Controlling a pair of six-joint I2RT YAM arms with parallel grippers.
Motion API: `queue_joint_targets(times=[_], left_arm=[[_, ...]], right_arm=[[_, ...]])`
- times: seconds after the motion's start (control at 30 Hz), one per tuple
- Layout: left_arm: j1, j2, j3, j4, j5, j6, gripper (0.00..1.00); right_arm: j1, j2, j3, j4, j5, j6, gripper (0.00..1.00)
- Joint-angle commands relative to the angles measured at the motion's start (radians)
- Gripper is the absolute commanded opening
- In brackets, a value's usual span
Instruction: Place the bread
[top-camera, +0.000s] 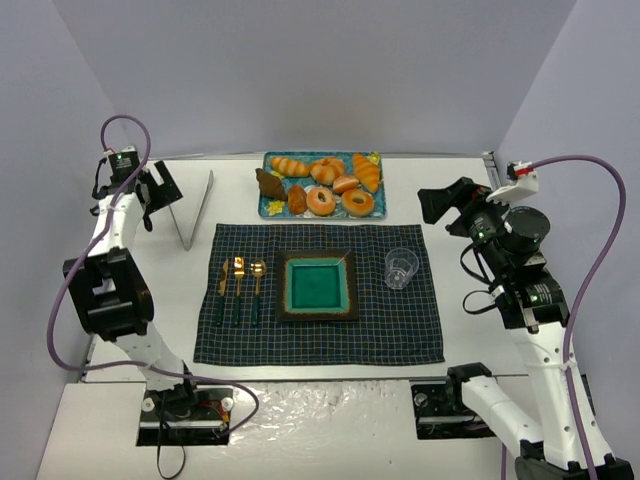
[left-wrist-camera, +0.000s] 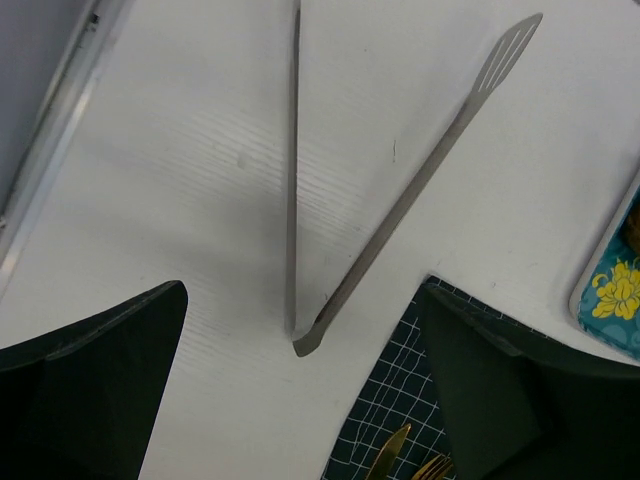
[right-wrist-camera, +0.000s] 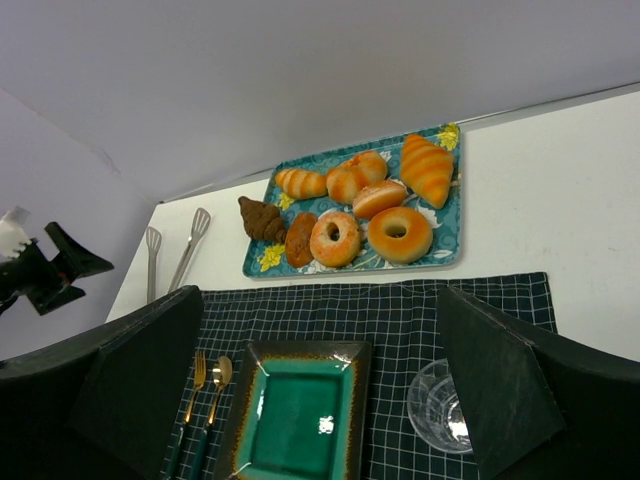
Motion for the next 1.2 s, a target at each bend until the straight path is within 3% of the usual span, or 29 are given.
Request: queue_joint_targets(times=[0.0, 0.3, 0.8, 1.17], left_arm=[[-0.008, 0.073, 0.094, 0.06, 0.154, 0.037, 0.97], [-0.012, 0.13, 0.09, 0.067, 0.154, 0.064, 0.97], [-0.086, 0.206, 0.157, -0.019, 0.026, 0.163, 0.97], [-0.122, 0.23, 0.193, -0.079, -0.142, 0.221, 0.97]], right_arm=[[-0.006, 0.051, 0.065, 0.088, -0.048, 0.001, 1.0], [-0.006, 0.042, 0.032, 0.132, -0.043, 0.011, 1.0], [-0.006, 0.01, 0.008, 0.146, -0.041, 0.004, 1.0], [-0.006, 0.009, -0.009, 0.167, -0.052, -0.004, 1.0]])
